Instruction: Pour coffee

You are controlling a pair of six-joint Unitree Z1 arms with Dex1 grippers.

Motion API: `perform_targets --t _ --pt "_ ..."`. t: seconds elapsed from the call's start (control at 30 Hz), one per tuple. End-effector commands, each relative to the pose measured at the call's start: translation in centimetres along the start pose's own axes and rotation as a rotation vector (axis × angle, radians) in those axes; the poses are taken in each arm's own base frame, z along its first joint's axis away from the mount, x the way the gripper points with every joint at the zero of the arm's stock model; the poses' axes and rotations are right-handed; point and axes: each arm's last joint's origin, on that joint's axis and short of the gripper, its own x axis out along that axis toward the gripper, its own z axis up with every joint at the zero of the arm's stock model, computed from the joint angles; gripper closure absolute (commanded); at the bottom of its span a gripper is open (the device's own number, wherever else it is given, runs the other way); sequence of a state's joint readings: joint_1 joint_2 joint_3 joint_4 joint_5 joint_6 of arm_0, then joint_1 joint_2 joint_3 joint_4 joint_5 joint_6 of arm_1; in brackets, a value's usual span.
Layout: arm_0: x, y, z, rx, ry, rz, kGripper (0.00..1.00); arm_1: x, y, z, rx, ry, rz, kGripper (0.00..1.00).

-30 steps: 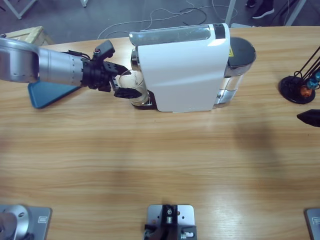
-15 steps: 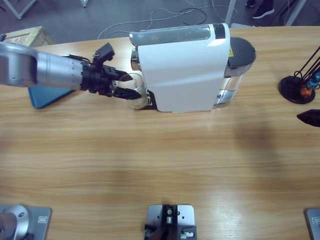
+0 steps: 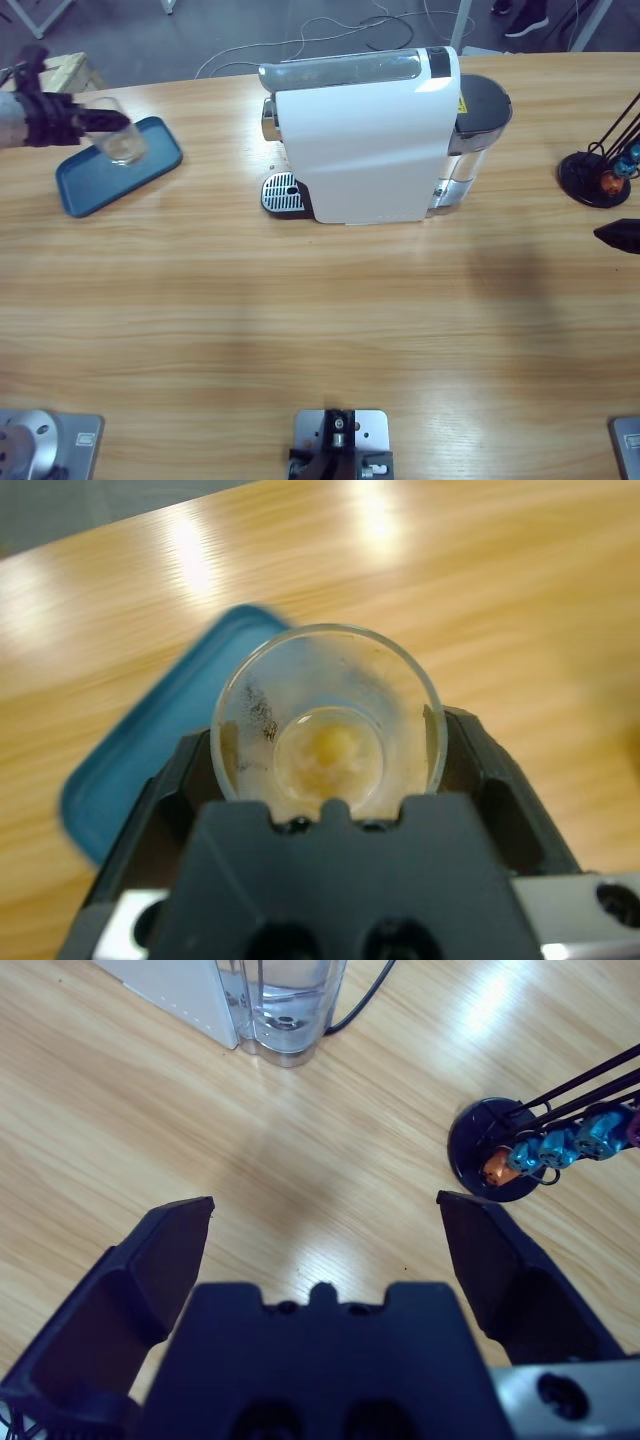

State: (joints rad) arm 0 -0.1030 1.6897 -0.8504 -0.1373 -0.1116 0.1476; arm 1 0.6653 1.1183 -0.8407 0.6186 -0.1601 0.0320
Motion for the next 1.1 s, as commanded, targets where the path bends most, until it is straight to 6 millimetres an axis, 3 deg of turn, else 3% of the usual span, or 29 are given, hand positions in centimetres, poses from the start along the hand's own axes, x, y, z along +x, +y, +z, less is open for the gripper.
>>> perform_targets --t 0.03,0.43,0.47,0.53,0.6,0.63,0.77,0.97,1.1 --pt "4.2 3.2 -1.2 -0.086 0.079 0.112 1.0 0.9 0.0 -0.1 -0.007 0.053 -0.013 0.0" --pt "7.2 4.4 -2.8 -0.11 0.147 0.144 0.996 0.9 0.0 -0.1 -0.007 0.053 -0.014 0.0" --pt "7.3 4.6 -3.0 -0.119 0.152 0.145 0.94 0.9 0.0 -0.1 -0.007 0.052 -0.014 0.0" --pt "7.3 4.6 -3.4 -0.128 0.164 0.148 0.657 0.9 0.0 -0.2 -0.007 0.051 -0.014 0.0" --pt "7.1 4.6 -3.9 -0.153 0.18 0.176 0.163 0.8 0.0 -0.2 -0.006 0.05 -0.014 0.0" --pt "6.9 4.5 -4.2 -0.168 0.187 0.183 0.04 0.8 0.0 -0.2 -0.006 0.051 -0.014 0.0" --pt "3.9 4.0 -4.8 -0.222 0.17 0.229 0.013 0.8 0.0 -0.2 -0.006 0.049 -0.015 0.0" --pt "-4.1 2.7 -3.1 -0.239 0.06 0.234 0.013 0.5 -0.1 -0.5 -0.003 0.037 -0.022 0.0" --pt "-10.2 -0.9 -2.0 -0.18 0.064 0.149 0.006 -0.2 -0.3 -0.9 0.012 0.012 -0.036 0.0"
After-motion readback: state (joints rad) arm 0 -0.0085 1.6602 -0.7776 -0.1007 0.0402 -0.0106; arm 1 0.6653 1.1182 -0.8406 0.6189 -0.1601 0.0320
